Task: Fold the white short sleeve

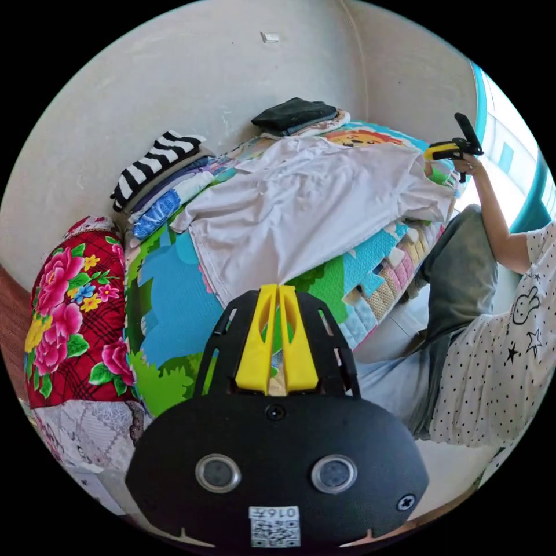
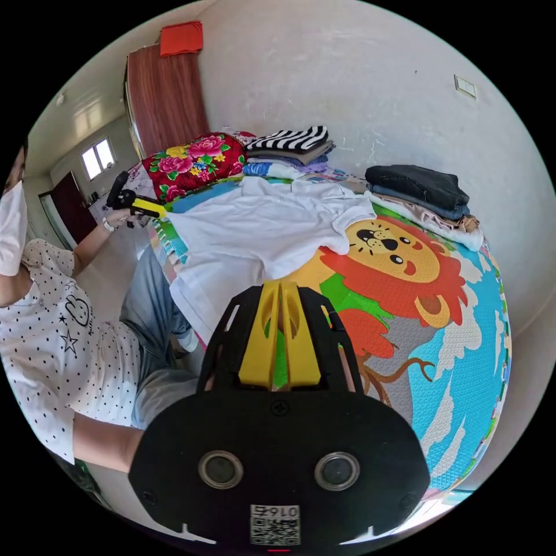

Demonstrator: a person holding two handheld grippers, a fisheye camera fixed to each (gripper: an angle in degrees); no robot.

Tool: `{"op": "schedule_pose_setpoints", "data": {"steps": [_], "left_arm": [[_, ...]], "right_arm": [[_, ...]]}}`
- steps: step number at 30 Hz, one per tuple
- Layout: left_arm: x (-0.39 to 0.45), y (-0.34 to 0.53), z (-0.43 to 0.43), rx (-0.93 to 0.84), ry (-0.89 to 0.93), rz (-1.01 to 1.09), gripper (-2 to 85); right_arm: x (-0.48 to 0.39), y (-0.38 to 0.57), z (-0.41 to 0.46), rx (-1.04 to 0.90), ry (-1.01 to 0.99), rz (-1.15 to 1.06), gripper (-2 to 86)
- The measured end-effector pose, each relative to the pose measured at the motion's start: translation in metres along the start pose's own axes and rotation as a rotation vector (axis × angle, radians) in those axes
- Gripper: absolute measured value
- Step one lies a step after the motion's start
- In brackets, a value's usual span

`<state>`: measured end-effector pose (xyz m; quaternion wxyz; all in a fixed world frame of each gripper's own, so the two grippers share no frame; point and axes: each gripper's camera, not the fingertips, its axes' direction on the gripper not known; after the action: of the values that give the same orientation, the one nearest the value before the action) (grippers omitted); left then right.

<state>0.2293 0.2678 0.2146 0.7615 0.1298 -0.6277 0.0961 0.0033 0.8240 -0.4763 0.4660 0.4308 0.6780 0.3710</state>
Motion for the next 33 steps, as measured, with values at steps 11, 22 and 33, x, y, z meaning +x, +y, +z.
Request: {"op": "schedule_pose_setpoints", "data": {"steps": [11,22,33], "left_arm": [[0.046,0.002,-0.071,0.146,0.264,0.003,12.3],[0.201,-0.04,-0.067,0.224,0.364,0.025,11.1],[0.28,-0.04,-0.133,0.217,0.098,0.12,10.1]], "right_arm": [[-0.117,-0.051,-0.017,0.031,-0.096,-0.272,4.2],[-0.273,-0.086,0.012,-0.328,-0.132,-0.72,8.4],[-0.27,-0.11,-0.107,-0.086,-0.091,-0.549,8.2]]}}
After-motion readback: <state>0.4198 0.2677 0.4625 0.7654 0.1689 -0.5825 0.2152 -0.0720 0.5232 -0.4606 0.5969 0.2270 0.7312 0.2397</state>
